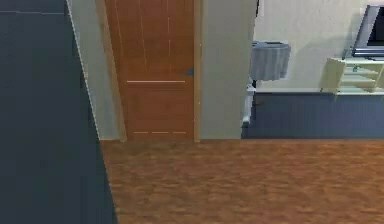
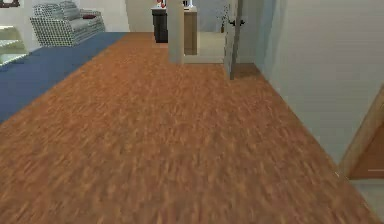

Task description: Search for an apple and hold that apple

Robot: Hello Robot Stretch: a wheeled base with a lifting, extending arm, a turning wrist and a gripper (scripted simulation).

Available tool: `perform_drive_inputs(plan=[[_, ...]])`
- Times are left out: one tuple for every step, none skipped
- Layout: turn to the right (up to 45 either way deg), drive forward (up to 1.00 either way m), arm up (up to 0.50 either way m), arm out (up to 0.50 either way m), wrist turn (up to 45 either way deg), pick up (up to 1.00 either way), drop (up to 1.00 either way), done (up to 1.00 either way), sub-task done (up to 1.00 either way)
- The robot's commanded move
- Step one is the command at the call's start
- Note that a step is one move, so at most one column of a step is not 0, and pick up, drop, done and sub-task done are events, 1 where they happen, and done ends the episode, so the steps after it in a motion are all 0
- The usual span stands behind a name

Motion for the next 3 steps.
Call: perform_drive_inputs(plan=[[45.0, 0.00, 0.00, 0.00, 0.0, 0.00, 0.00, 0.00, 0.00], [45.0, 0.00, 0.00, 0.00, 0.0, 0.00, 0.00, 0.00, 0.00], [6.0, 0.00, 0.00, 0.00, 0.0, 0.00, 0.00, 0.00, 0.00]])
